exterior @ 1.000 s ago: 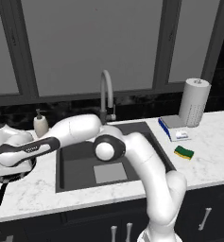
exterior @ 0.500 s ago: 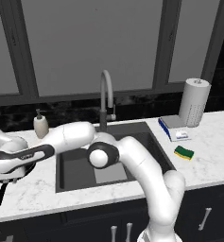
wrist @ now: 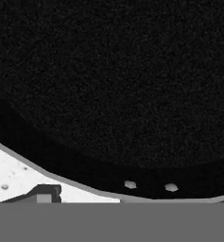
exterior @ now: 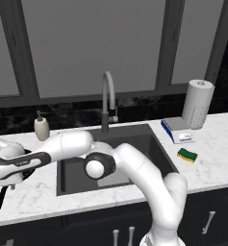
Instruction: Pick the pan and sponge and place them into the sink. Then turn on the water.
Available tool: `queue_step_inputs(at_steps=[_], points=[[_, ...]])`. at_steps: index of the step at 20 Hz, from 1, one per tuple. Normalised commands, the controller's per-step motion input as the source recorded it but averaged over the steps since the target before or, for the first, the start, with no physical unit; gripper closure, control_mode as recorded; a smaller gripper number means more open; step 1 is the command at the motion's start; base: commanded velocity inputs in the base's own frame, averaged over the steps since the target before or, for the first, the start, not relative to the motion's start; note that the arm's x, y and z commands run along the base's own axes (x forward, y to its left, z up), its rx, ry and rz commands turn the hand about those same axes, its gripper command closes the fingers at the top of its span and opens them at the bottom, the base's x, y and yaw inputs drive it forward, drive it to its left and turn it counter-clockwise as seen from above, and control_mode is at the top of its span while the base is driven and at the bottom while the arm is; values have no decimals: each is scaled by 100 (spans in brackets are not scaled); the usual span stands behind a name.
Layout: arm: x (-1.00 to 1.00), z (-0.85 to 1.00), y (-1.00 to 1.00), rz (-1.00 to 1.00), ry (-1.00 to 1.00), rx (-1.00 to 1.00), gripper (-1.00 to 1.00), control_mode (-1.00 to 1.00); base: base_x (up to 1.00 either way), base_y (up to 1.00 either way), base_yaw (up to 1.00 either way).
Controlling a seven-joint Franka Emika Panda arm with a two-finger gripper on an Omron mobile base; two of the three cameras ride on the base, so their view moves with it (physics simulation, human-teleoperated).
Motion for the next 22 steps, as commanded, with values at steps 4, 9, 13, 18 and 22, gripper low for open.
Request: queue_step_inputs(at_steps=[4,9,13,18,22], points=[[0,-28,-1,0,5,0,100,-100,0,0,0],[0,-20,-6,0,2,0,100,-100,0,0,0],[0,-59,-37,0,0,0,100,-100,0,0,0],[-3,-35,-72,0,0,-1,100,-100,0,0,0],[-1,-2,-88,-1,0,0,100,-100,0,0,0]])
